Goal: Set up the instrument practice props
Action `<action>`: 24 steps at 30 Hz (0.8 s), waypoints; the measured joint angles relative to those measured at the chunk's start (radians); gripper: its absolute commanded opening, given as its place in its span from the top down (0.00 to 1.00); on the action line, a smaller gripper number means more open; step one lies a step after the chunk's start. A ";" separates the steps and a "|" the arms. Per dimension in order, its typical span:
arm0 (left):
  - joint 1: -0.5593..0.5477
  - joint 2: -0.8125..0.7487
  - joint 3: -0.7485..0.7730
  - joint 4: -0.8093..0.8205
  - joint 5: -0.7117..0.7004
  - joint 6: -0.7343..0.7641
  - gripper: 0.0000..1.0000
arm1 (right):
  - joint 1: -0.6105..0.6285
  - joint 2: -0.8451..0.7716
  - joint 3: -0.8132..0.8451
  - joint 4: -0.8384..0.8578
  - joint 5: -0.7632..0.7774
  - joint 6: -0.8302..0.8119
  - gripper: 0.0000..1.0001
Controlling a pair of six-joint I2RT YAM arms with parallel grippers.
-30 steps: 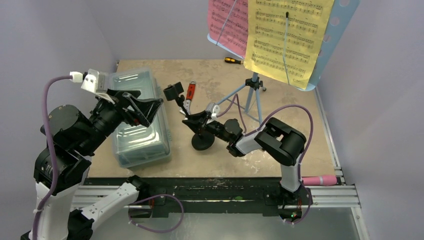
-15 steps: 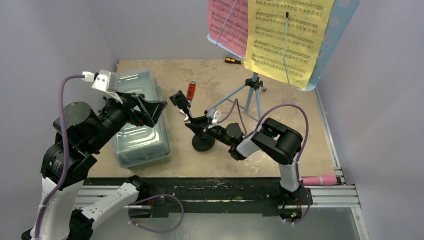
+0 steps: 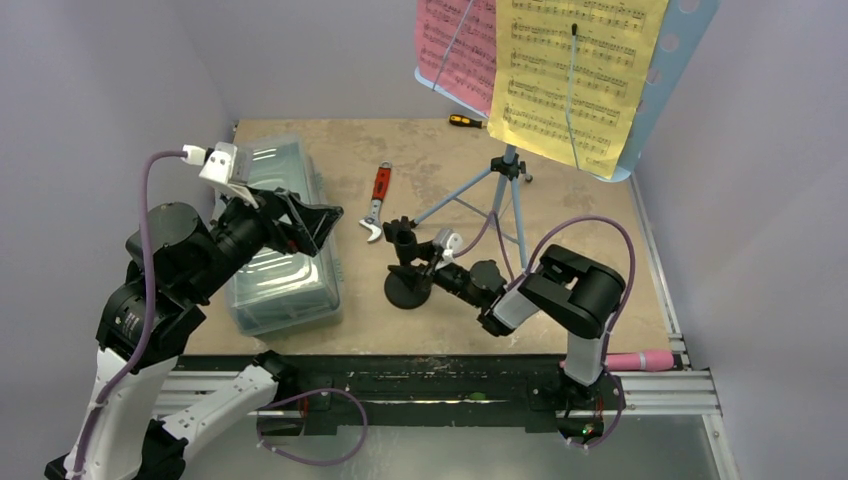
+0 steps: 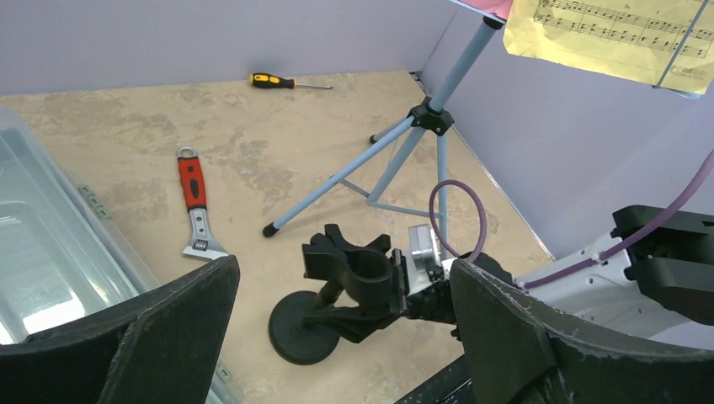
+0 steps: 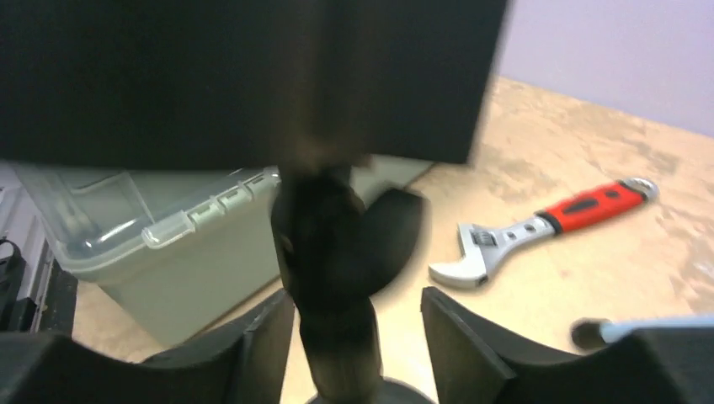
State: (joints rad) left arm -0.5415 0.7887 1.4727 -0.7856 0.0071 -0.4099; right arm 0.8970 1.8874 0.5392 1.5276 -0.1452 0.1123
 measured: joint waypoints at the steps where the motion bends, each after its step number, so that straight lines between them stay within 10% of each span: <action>1: 0.000 -0.003 -0.007 0.004 0.002 -0.001 0.04 | 0.000 -0.021 -0.031 -0.001 0.015 0.010 0.29; 12: 0.000 -0.005 -0.121 0.087 0.037 0.001 0.04 | 0.001 -0.443 -0.265 -0.174 0.108 0.166 0.02; 24: 0.000 0.128 -0.228 0.306 0.058 0.066 0.04 | 0.004 -1.003 -0.182 -1.209 0.327 0.388 0.02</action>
State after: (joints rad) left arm -0.5415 0.9169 1.2446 -0.4801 0.0650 -0.3435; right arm 0.9012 0.8848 0.3569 0.3183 0.1814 0.5007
